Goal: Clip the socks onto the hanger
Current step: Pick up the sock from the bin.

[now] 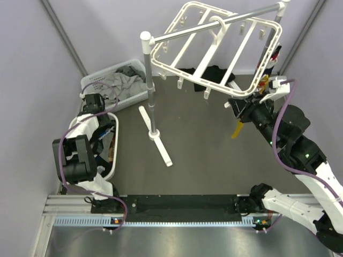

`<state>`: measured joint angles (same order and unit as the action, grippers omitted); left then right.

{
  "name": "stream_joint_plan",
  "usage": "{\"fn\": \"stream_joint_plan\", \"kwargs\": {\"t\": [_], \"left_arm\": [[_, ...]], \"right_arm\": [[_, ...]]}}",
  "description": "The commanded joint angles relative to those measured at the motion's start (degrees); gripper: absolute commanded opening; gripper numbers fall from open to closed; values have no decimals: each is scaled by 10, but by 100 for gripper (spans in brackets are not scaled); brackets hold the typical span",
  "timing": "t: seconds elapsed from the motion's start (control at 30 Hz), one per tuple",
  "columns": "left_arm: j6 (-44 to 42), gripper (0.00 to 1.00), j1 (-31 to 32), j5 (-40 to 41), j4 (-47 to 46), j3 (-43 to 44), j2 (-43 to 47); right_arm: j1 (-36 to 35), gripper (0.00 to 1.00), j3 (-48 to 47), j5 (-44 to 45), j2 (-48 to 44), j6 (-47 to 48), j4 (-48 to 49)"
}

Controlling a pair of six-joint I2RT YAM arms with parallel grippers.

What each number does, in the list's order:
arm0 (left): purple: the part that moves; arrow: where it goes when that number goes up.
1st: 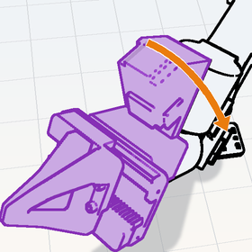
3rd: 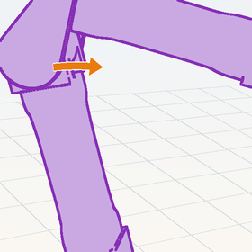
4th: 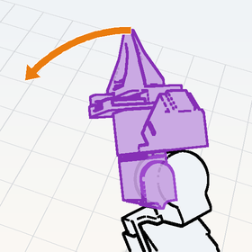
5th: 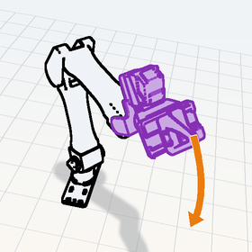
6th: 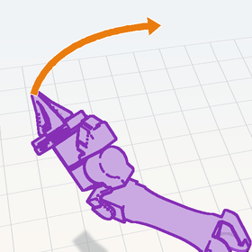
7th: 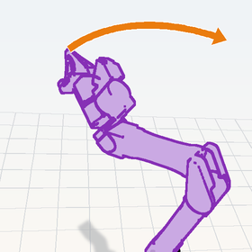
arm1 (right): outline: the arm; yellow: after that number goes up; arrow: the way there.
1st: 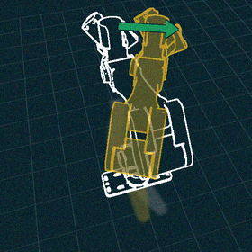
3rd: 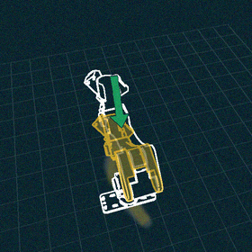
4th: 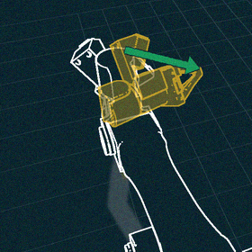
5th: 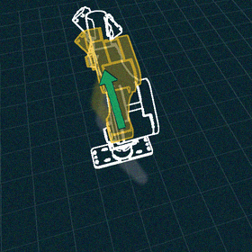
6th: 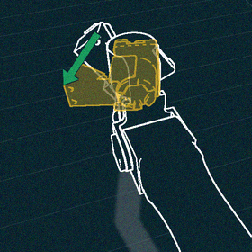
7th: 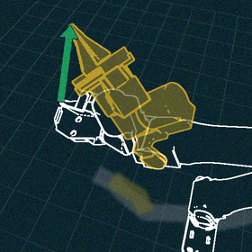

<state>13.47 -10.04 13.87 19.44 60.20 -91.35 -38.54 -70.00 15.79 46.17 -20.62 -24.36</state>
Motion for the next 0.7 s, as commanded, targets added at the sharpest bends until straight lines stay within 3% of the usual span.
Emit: {"fn": "stream_joint_plan", "kwargs": {"t": [0.0,0.23,0.47,0.6,0.67], "left_arm": [[-2,50,-4,-15,-35,5,-8],[-15,49,-5,-14,-57,-6,-30],[-20,26,-5,-14,-51,-5,-41],[-25,5,-6,-6,-42,-11,-15],[-25,0,-5,-7,-41,-14,8]], "right_arm": [[2,0,8,-5,1,22,-3],[2,0,13,-7,4,21,2],[2,0,14,-9,8,22,0],[2,0,14,-11,8,21,0],[2,0,15,-11,8,22,1]]}}
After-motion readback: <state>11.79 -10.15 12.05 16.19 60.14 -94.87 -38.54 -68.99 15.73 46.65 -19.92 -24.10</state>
